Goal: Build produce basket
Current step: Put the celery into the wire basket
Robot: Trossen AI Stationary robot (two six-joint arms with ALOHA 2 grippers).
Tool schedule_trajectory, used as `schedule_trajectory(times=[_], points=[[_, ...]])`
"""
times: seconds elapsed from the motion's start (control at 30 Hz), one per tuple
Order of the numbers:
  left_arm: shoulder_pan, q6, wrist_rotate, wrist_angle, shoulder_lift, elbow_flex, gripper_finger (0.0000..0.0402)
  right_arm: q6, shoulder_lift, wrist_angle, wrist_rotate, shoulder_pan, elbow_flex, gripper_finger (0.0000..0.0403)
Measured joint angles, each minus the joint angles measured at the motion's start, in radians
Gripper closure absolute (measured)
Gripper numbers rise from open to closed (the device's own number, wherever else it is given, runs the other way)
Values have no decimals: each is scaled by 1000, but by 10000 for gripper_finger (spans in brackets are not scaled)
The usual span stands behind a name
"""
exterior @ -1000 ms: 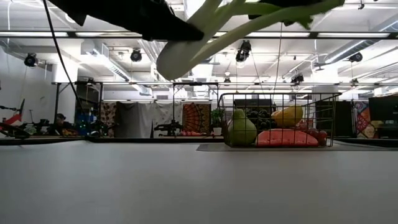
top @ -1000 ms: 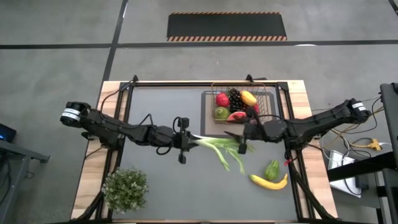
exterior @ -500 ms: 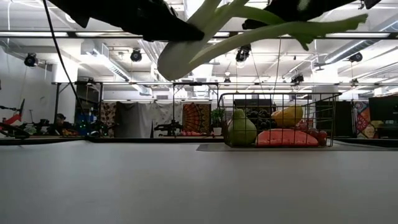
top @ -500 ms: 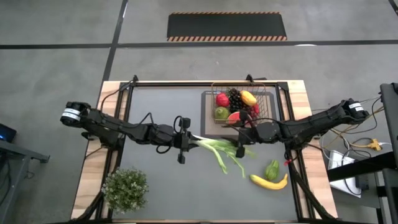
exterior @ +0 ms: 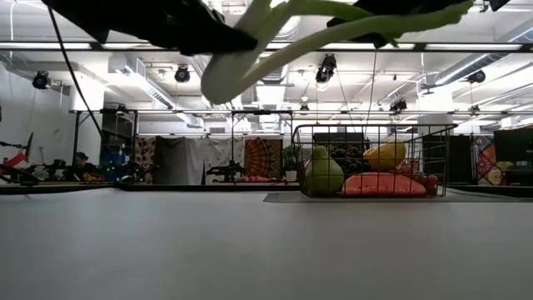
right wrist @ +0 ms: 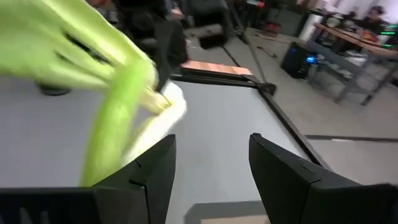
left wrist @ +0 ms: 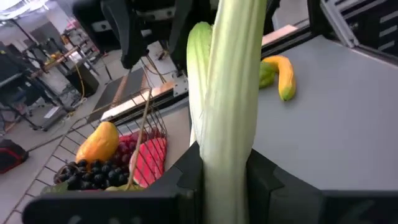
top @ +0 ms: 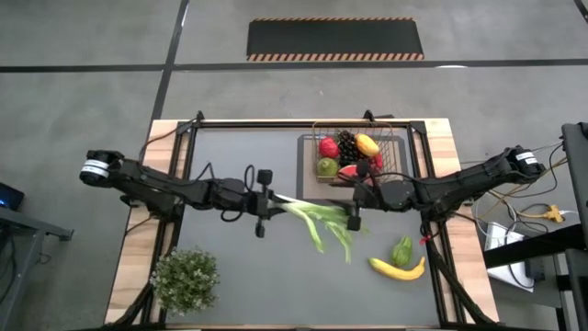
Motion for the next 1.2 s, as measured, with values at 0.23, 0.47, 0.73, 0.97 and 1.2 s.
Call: schedule_trajectory(times=[0.23,0.47,0.73,0.97,1.2], points=[[0,-1,1,62,-66,-62,356,-39,25,3,7,0,-2,216],[0,-1,1,72,-75,-69,356,-19,67,24,35,-19,17,195],[2,-2,1,115,-75,-85,356,-16,93,23,44,-33,34,109],[8,-3,2,151,-76,-102,356,-23,91,20,25,-33,35,69],[13,-25,1,153,-74,-104,356,-25,91,20,25,-33,35,60]])
